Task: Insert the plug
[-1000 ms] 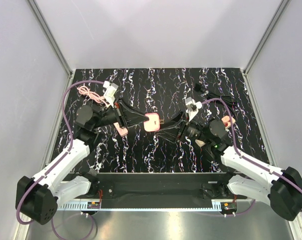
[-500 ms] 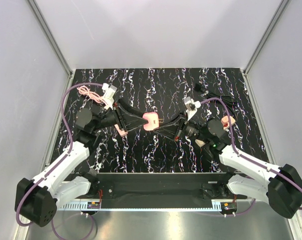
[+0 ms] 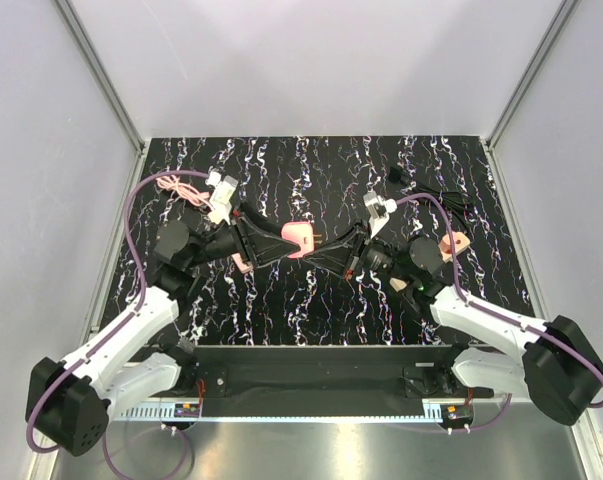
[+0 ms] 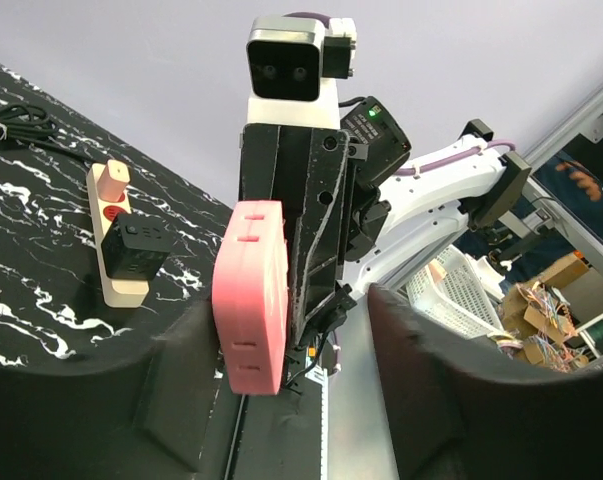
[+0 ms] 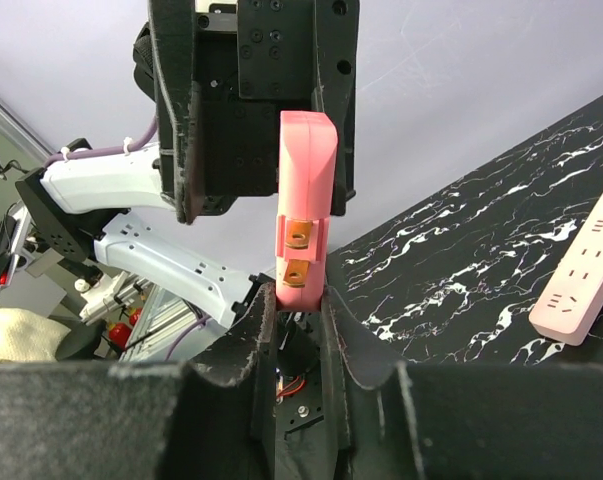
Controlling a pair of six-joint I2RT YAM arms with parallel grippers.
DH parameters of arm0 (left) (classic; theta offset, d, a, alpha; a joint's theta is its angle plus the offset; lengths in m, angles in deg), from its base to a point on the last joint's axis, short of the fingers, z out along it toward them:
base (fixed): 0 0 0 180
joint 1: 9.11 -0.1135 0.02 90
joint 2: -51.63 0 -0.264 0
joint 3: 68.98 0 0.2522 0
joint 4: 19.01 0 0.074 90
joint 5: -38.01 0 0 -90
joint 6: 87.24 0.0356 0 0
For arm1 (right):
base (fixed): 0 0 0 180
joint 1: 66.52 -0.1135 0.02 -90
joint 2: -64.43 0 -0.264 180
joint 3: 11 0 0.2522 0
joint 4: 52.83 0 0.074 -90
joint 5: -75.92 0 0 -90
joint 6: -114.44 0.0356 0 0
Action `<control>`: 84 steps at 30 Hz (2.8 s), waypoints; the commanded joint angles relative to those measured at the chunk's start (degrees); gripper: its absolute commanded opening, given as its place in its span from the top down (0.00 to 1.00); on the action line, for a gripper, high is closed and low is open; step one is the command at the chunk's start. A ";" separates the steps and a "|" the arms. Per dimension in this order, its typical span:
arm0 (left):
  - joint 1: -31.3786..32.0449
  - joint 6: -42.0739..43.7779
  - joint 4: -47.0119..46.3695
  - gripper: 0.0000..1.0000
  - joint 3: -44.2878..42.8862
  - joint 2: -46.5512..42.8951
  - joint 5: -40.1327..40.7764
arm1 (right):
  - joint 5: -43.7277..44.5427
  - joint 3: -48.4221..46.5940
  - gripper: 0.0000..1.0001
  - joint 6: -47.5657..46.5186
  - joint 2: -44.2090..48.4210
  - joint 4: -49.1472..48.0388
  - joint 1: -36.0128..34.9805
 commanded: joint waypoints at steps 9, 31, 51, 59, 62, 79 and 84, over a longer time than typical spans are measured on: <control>1.74 3.10 1.02 0.53 -1.90 3.07 3.40 | -0.74 -0.63 1.00 2.30 -1.63 -6.82 0.10; 2.00 6.18 7.62 0.63 -5.77 3.60 3.58 | -1.36 -0.11 1.00 2.91 -3.56 -7.18 0.02; 1.83 11.41 29.37 1.00 -11.73 6.06 11.37 | 0.40 -0.28 0.58 2.13 -3.57 -2.09 0.02; -3.71 14.17 53.40 1.00 -21.67 11.24 17.78 | 4.35 2.09 0.12 -0.16 9.15 11.35 0.02; -4.15 13.22 60.68 1.00 -25.00 10.37 30.57 | 9.18 0.60 0.00 -2.53 15.83 23.29 0.02; -5.64 19.43 59.24 1.00 -27.57 5.88 21.45 | 21.49 0.95 0.00 -7.81 26.76 38.00 0.02; -5.73 23.75 59.38 1.00 -28.44 9.04 13.94 | 22.02 0.86 0.00 -7.81 26.41 38.00 0.10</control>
